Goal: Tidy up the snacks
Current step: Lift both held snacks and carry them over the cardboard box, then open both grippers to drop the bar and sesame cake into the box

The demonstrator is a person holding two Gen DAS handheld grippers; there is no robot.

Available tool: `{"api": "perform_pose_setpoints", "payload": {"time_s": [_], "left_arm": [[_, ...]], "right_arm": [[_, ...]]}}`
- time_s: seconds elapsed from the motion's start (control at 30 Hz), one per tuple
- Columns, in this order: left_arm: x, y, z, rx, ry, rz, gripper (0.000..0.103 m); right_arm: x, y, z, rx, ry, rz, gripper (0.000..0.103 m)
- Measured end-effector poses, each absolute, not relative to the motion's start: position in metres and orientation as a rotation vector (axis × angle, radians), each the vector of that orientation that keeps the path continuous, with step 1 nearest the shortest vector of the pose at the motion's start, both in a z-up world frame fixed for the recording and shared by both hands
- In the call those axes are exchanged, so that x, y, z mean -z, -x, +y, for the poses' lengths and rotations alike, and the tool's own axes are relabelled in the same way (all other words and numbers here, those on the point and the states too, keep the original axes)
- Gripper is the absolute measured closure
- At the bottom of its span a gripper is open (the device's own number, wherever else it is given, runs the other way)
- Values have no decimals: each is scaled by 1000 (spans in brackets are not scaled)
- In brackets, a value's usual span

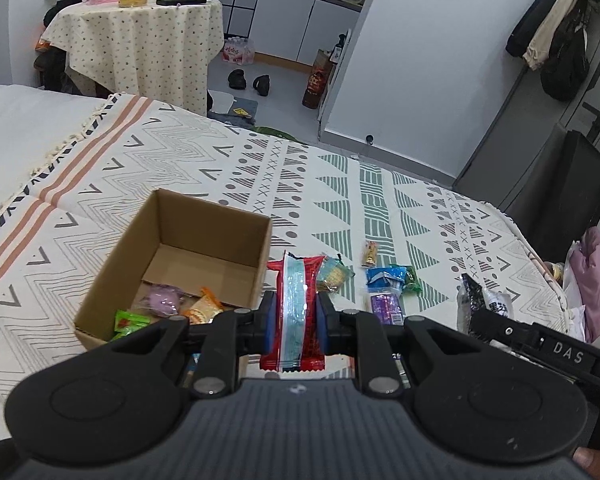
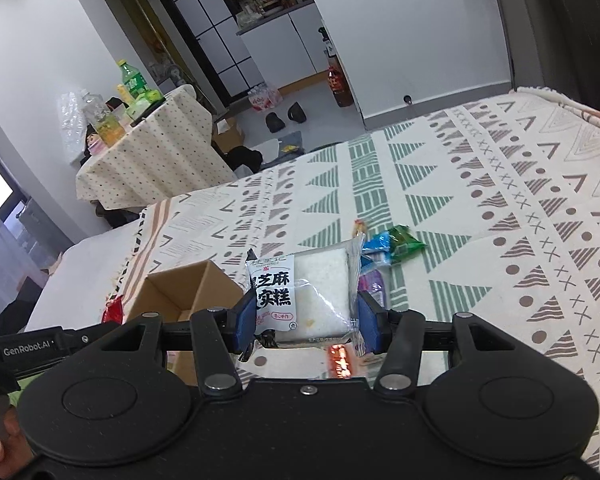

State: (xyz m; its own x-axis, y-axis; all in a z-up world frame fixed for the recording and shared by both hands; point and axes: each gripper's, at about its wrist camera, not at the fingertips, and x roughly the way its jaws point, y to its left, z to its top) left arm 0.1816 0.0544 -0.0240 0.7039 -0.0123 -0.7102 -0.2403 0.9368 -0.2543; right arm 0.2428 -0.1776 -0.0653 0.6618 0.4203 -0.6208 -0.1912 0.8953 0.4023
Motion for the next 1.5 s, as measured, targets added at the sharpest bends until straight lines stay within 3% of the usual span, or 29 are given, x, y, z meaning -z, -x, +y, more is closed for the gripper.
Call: {"api": "perform_pose_setpoints", "payload": {"time_s": [0.8,1.5], "left_arm": [[36,-176,138,-139,425,782,84],[65,-206,201,-158,529,831,84]], "right_arm": [[46,-240,-78,-420,-241,753,53],[67,-269,12,-508,-191,855,53]]}}
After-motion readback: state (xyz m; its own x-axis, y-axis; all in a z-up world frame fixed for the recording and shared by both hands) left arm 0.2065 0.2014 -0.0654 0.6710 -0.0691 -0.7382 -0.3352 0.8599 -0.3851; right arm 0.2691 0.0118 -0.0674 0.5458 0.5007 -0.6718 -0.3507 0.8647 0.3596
